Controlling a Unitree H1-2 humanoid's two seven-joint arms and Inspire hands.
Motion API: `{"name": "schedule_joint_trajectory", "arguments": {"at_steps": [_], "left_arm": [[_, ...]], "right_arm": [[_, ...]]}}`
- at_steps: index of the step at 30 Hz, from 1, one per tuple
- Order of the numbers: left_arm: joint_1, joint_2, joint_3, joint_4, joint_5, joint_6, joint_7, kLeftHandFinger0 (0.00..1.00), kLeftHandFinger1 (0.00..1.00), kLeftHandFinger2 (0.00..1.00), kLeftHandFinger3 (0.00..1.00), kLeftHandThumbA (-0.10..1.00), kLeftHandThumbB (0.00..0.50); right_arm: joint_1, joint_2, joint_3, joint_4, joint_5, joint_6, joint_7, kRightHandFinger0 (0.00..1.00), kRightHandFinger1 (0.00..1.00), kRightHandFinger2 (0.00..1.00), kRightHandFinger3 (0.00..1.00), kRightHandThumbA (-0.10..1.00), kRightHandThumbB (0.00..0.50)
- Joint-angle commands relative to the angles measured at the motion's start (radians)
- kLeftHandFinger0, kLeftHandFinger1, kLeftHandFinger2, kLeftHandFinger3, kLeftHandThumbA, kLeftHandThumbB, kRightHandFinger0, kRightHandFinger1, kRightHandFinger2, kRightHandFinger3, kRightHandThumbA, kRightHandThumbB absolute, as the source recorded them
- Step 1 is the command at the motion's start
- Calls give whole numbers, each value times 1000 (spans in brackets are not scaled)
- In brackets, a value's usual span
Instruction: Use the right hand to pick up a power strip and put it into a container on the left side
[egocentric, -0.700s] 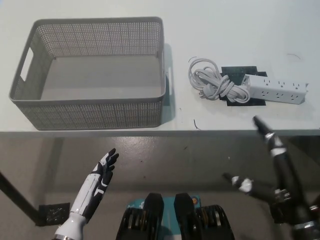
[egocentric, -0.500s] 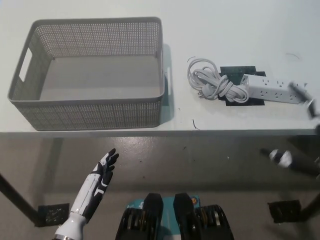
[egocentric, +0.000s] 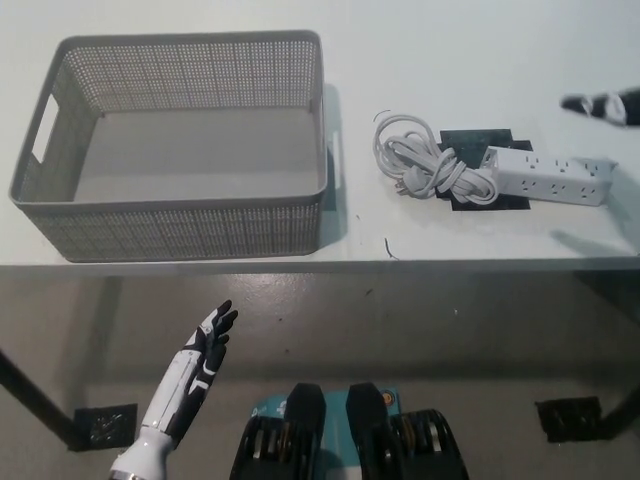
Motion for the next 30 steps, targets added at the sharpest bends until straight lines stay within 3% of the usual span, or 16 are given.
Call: {"name": "schedule_joint_trajectory", "arguments": {"at_steps": [1,6,7,11,15,22,30], "left_arm": [[-66,29,-9,-17,12,-88,-32,1000,1000,1000,1000,1000,218],[-68,30,-8,-14,5,-89,-36,1000,1000,1000,1000,1000,218],[-70,31,-9,-12,9,-91,-35,1000,1000,1000,1000,1000,218],[-55,31,-8,-17,10,-89,-32,1000,1000,1000,1000,1000,215],[-44,29,-8,-14,12,-90,-28,1000,1000,1000,1000,1000,217],[-26,27,-6,-12,14,-92,-22,1000,1000,1000,1000,1000,231],[-18,23,-4,-6,7,-101,-21,1000,1000,1000,1000,1000,230]], "right_arm": [[-687,-27,293,414,-208,276,524,1000,1000,1000,1000,1000,413],[-754,82,390,638,-269,227,505,1000,1000,1000,1000,1000,386],[-771,118,411,715,-281,215,484,1000,1000,1000,1000,1000,412],[-809,212,463,894,-272,176,465,1000,1000,1000,1000,1000,442],[-842,306,496,1079,-250,172,463,1000,1000,1000,1000,1000,348],[-905,427,553,1337,-256,127,435,1000,1000,1000,1000,1000,365],[-917,496,574,1475,-252,105,414,1000,1000,1000,1000,1000,312]]}}
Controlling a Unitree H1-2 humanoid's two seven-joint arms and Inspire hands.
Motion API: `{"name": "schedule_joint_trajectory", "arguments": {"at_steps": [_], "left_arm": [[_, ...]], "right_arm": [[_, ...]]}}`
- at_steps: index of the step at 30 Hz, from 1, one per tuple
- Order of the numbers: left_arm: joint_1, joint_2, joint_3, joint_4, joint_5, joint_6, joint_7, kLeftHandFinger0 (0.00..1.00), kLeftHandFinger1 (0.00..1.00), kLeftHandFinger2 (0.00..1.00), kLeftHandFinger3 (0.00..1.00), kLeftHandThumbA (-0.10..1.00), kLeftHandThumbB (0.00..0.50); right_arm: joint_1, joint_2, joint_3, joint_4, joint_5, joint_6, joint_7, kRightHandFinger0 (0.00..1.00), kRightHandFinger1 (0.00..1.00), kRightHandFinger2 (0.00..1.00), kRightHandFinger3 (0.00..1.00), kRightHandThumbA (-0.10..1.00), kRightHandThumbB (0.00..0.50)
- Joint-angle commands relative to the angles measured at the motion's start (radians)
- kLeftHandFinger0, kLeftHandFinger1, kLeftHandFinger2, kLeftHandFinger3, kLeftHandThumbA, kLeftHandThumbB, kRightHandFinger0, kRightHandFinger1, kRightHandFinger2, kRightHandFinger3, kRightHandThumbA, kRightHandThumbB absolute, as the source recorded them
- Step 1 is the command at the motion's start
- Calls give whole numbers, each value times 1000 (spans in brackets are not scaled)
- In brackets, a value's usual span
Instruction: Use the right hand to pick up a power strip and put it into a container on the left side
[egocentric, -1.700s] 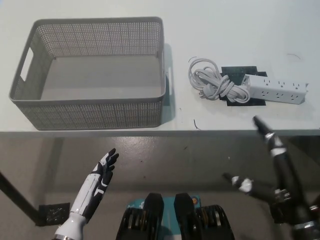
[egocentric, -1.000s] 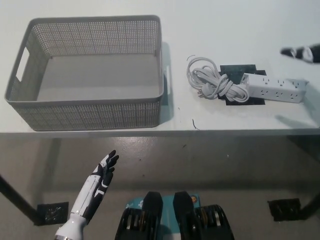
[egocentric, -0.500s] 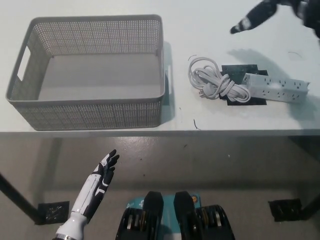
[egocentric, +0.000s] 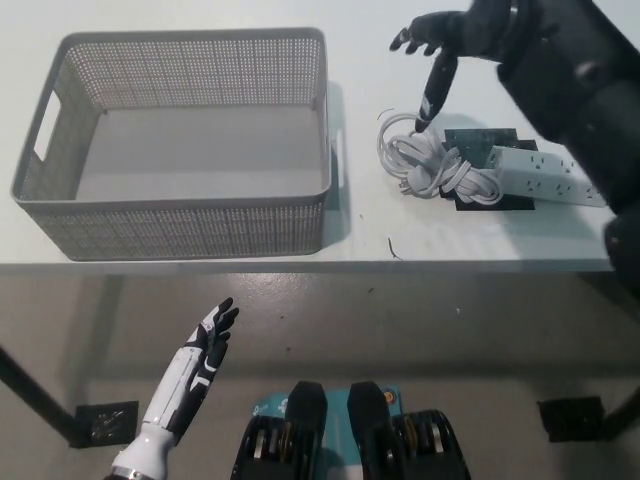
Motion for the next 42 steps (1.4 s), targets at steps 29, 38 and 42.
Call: {"name": "schedule_joint_trajectory", "arguments": {"at_steps": [29,38,42], "left_arm": [[54,15,6,-25,14,-103,-24,1000,1000,1000,1000,1000,225],[56,8,8,-26,21,-104,-21,1000,1000,1000,1000,1000,219],[56,12,9,-30,25,-97,-22,1000,1000,1000,1000,1000,216]], "right_arm": [[-75,-2,67,162,-199,64,-32,1000,1000,1000,1000,1000,367],[-34,19,4,163,-179,76,-83,1000,1000,1000,1000,1000,404],[-11,33,-26,168,-166,73,-53,1000,1000,1000,1000,1000,394]]}}
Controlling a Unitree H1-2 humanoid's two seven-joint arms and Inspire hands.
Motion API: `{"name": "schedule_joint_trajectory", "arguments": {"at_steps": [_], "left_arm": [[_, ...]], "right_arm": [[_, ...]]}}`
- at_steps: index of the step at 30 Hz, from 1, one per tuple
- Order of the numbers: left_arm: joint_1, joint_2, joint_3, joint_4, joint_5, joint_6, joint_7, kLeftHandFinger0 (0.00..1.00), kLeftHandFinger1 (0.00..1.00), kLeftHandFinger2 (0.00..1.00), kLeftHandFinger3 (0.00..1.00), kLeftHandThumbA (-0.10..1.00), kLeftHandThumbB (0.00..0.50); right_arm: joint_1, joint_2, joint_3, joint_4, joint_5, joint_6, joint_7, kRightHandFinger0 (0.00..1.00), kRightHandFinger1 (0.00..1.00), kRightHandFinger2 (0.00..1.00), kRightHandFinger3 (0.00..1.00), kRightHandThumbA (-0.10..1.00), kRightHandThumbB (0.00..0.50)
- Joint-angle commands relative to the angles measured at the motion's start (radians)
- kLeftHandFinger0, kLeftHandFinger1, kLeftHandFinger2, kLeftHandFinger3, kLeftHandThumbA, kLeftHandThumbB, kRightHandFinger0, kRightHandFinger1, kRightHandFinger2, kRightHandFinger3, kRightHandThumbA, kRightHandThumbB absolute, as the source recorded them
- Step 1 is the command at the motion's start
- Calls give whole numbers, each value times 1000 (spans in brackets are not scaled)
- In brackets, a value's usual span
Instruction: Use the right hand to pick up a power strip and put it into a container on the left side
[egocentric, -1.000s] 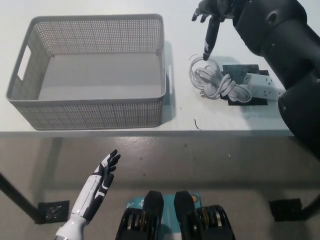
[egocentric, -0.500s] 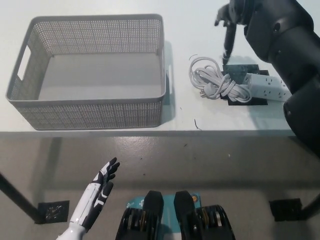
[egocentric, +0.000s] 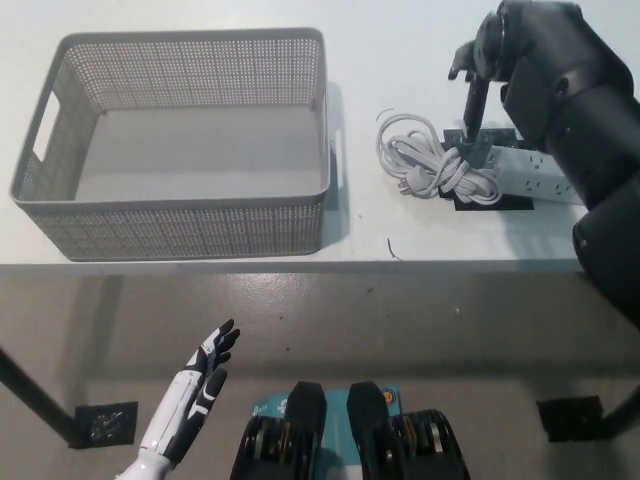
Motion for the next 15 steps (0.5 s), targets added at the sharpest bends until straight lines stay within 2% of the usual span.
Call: {"name": "schedule_joint_trajectory", "arguments": {"at_steps": [1,5,9,11,15], "left_arm": [[1,10,5,-27,14,-33,1,1000,1000,1000,1000,1000,216],[2,11,5,-30,17,-26,0,1000,1000,1000,1000,1000,202],[0,8,6,-31,19,-28,3,1000,1000,1000,1000,1000,193],[-1,8,6,-29,23,-33,5,1000,1000,1000,1000,1000,185],[-1,7,7,-31,16,-31,2,1000,1000,1000,1000,1000,195]], "right_arm": [[-27,7,-17,6,-7,4,-28,1000,1000,1000,1000,1000,396],[-7,22,-17,6,-16,-4,-54,1000,1000,1000,1000,1000,447],[2,33,-43,3,2,13,-107,1000,1000,1000,1000,1000,422],[20,40,-69,-1,14,49,-191,1000,1000,1000,1000,1000,485],[40,40,-49,11,-22,56,-180,1000,1000,1000,1000,1000,496]]}}
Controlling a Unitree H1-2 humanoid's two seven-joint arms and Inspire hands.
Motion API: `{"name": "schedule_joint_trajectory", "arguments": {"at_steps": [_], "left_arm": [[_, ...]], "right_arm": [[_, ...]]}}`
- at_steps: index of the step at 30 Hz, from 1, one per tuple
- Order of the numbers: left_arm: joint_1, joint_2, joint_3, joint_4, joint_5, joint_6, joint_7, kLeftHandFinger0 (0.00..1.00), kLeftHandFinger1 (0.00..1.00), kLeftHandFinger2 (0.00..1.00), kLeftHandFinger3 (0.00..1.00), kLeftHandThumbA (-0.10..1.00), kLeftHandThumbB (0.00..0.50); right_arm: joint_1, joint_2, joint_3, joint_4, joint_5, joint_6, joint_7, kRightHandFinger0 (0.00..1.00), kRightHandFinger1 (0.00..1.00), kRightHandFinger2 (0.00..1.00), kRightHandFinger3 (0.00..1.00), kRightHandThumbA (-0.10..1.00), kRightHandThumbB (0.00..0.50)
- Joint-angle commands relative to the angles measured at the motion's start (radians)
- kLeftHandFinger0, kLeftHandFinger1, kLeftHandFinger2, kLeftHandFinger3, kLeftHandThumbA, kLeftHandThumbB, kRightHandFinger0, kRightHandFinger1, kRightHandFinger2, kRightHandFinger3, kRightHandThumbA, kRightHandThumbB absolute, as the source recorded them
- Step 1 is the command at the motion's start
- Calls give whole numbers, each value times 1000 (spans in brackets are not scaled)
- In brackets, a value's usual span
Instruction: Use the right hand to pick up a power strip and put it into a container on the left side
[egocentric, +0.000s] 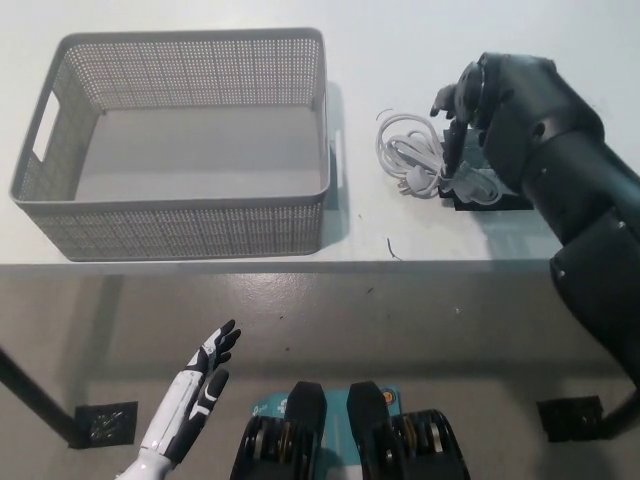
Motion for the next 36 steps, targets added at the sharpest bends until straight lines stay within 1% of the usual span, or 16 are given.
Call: {"name": "schedule_joint_trajectory", "arguments": {"at_steps": [1,7,11,14,20,22,24,25,26,28,29,30,31,32,34,36], "left_arm": [[1,7,6,-33,-1,-30,-1,1000,1000,1000,1000,1000,206],[4,5,7,-35,-8,-32,-4,1000,1000,1000,1000,1000,219],[1,7,6,-43,-6,-31,-5,1000,1000,1000,1000,1000,220],[-1,8,9,-42,-14,-38,-6,1000,1000,1000,1000,1000,224],[-9,16,16,-51,-18,-23,-9,1000,1000,1000,1000,1000,249],[-10,17,16,-49,-16,-29,-10,1000,1000,1000,1000,1000,241],[-18,17,14,-49,-14,-25,-13,1000,1000,1000,1000,1000,240],[-17,17,14,-52,-13,-21,-13,1000,1000,1000,1000,1000,238],[-17,17,14,-54,-12,-21,-13,1000,1000,1000,1000,1000,234],[-19,19,13,-57,-13,-20,-15,1000,1000,1000,1000,1000,233],[-23,19,13,-53,-13,-21,-14,1000,1000,1000,1000,1000,239],[-28,20,14,-51,-12,-19,-15,1000,1000,1000,1000,1000,235],[-32,22,13,-50,-12,-18,-16,1000,1000,1000,1000,1000,235],[-35,22,14,-48,-11,-17,-15,1000,1000,1000,1000,1000,234],[-35,25,12,-57,-16,-9,-22,1000,1000,1000,1000,1000,231],[-35,26,12,-55,-15,-12,-21,1000,1000,1000,1000,1000,222]], "right_arm": [[-17,-11,18,5,-38,15,-64,1000,1000,1000,1000,1000,461],[23,-29,35,12,-50,-29,-33,1000,1000,1000,1000,1000,342],[47,-35,96,21,-101,1,-6,1000,1000,1000,1000,1000,397],[64,-40,131,22,-125,-5,-18,1000,1000,1000,1000,1000,347],[82,-50,123,24,-106,-1,-7,1000,1000,1000,1000,1000,375],[96,-54,99,21,-84,-29,-27,1000,1000,1000,1000,1000,329],[115,-55,70,18,-63,-36,-91,1000,1000,1000,1000,1000,307],[134,-52,32,12,-41,-40,-244,1000,1000,1000,1000,1000,354],[146,-51,0,7,-21,-47,-351,1000,1000,1000,1000,824,390],[164,-49,-51,0,4,-85,-500,780,963,1000,1000,618,346],[172,-48,-73,-5,14,-115,-572,487,609,736,950,272,233],[181,-48,-107,-12,37,-167,-660,224,307,474,777,30,266],[186,-48,-132,-16,52,-201,-707,165,252,417,709,-54,270],[191,-49,-151,-18,66,-236,-739,10,105,262,467,-98,253],[192,-48,-164,-19,67,-263,-771,0,55,225,322,-100,197],[191,-48,-173,-19,68,-287,-789,0,126,400,418,-100,169]]}}
